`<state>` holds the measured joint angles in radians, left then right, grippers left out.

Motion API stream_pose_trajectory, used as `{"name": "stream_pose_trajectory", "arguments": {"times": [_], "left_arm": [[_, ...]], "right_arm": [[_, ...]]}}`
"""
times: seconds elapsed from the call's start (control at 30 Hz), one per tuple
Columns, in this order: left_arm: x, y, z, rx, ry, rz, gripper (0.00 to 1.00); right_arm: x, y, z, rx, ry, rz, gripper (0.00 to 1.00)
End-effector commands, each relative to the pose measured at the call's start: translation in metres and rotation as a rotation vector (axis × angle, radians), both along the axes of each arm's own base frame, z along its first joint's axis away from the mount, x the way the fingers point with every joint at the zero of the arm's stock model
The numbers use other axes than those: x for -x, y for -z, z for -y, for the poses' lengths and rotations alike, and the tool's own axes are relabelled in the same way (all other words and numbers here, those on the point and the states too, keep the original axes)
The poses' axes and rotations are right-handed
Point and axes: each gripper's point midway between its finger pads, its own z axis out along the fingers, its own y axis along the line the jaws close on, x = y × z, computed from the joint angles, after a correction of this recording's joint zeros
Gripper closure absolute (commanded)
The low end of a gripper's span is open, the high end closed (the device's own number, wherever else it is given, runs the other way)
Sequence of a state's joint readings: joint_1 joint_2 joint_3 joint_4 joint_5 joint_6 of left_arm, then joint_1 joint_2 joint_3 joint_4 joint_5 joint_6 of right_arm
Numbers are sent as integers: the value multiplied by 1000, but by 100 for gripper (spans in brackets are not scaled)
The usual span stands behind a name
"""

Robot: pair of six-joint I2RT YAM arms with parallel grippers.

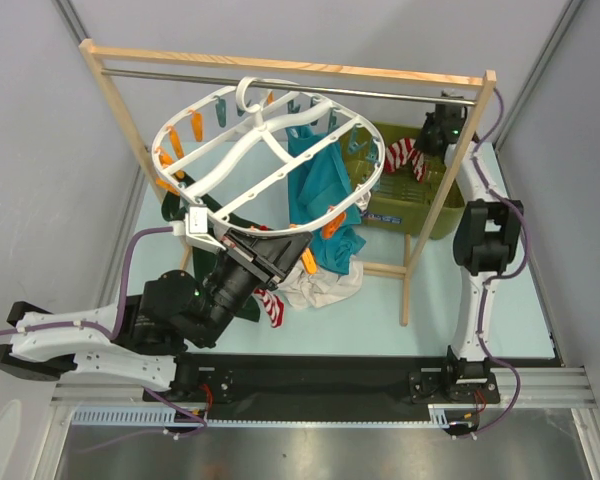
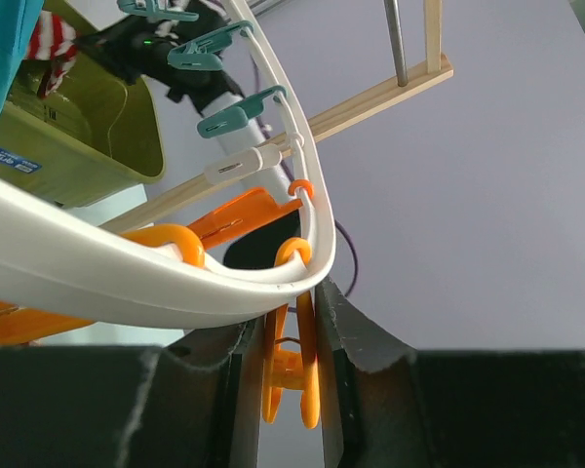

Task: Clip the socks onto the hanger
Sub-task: Pick up the sock from the bin.

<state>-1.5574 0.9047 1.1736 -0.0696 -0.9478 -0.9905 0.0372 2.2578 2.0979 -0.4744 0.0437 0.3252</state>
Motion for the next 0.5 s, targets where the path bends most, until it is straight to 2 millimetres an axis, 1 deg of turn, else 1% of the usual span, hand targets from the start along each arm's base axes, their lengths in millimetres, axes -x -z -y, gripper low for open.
{"name": "stream_pose_trajectory", "arguments": {"times": [0.0,0.03,0.2,0.37,0.4,0.47], "left_arm": [[-1,-6,-2,14,-7,-1,100],[-2,-6,-2,13,-7,0,100],[0,-5,-4,18,6,-1,100],[0,-4,-7,15,6,0,100],[1,-5,-7,18,12,1,100],[1,-5,-7,10,13,4,100]], "right_arm": [[11,-70,-1,-80,-32,123,100],[12,-70,0,-90,-34,124,100],[24,-55,-10,-115,-77,66,100],[23,-56,-10,-96,-94,82,100],[19,-53,-10,-81,-89,78,100],[20,-40,-8,-37,-99,32,100]]}}
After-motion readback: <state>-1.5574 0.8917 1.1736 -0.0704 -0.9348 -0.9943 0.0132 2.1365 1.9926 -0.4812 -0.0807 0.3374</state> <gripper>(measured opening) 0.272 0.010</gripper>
